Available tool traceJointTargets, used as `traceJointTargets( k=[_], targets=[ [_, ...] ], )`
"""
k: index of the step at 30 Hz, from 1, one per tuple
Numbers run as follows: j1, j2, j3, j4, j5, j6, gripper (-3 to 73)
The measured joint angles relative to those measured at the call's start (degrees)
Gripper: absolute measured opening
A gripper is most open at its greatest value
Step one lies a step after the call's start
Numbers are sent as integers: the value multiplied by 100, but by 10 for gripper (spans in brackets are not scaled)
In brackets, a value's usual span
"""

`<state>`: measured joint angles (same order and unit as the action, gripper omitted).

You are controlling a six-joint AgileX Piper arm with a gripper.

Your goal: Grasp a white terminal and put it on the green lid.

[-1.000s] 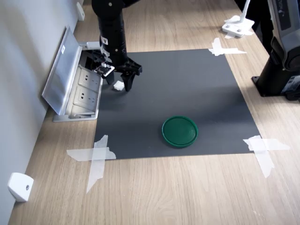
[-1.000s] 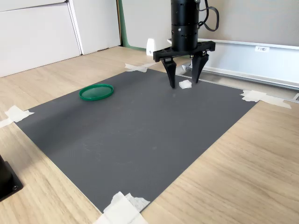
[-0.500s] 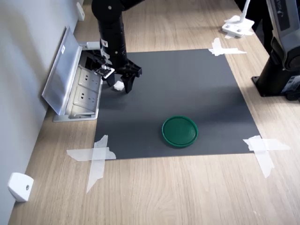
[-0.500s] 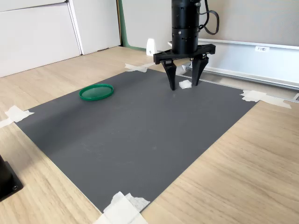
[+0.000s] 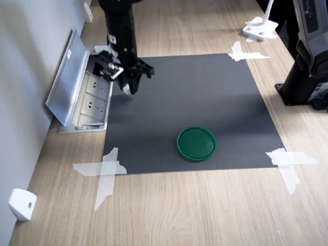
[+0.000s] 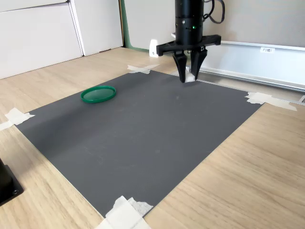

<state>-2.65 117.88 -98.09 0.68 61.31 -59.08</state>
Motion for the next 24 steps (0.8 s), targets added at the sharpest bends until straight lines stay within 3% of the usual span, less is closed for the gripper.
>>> traceJointTargets(
  k=[9, 20, 24],
  targets=[
    [1007, -1068, -17, 136, 817, 510, 269],
    [2460, -1864, 1251, 143, 854, 998, 269],
    [2720, -2091, 1995, 45, 436, 1205, 269]
  ],
)
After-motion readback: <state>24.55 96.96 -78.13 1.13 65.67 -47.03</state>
